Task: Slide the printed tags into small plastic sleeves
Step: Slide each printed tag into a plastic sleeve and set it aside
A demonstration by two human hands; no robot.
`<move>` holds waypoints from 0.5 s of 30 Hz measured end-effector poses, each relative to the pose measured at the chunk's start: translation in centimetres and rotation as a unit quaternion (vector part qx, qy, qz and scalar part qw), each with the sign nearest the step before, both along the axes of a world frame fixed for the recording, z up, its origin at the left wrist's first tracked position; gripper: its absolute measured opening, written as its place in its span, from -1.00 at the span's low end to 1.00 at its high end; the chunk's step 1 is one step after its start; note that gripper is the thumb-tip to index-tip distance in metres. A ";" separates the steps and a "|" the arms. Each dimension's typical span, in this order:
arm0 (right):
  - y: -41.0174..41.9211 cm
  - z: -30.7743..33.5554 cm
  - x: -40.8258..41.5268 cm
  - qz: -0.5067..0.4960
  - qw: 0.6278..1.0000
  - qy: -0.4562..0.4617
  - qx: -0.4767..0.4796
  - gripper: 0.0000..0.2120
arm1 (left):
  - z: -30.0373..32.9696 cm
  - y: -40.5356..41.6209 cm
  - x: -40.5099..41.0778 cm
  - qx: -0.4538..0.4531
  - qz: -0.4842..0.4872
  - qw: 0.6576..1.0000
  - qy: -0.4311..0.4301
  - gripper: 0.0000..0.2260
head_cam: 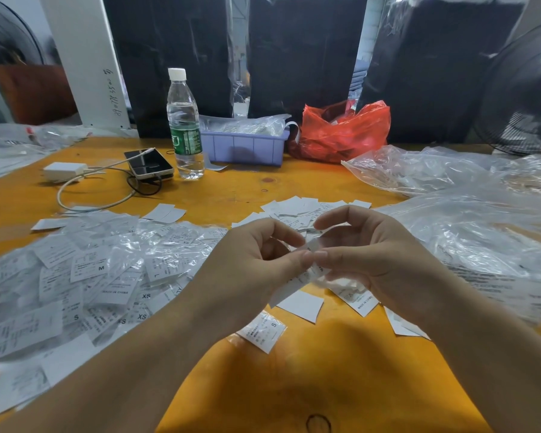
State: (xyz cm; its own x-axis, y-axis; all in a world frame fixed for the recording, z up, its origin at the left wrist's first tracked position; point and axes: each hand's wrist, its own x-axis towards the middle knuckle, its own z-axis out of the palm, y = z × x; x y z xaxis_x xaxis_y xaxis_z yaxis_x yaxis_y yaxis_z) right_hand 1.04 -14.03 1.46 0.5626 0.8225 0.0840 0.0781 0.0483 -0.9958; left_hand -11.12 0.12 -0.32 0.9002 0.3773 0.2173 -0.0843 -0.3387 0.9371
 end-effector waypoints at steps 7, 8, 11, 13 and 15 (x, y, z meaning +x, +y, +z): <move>-0.2 0.2 0.2 0.031 0.998 -0.026 -0.048 -0.58 | 0.3 0.3 -0.1 0.018 -0.028 0.999 0.009 -0.82; -0.2 0.2 0.2 0.035 0.998 -0.026 -0.050 -0.59 | 0.3 0.3 -0.1 0.016 -0.032 0.999 0.007 -0.85; -0.2 0.2 0.1 0.037 0.998 -0.029 -0.047 -0.60 | 0.4 0.3 -0.1 0.021 -0.035 0.999 0.005 -0.80; -0.2 0.2 0.1 0.031 0.998 -0.033 -0.043 -0.59 | 0.4 0.3 -0.1 0.018 -0.026 0.999 0.009 -0.72; -0.2 0.2 0.2 0.019 0.998 -0.037 -0.036 -0.58 | 0.4 0.7 0.0 0.006 -0.019 1.000 0.021 -0.73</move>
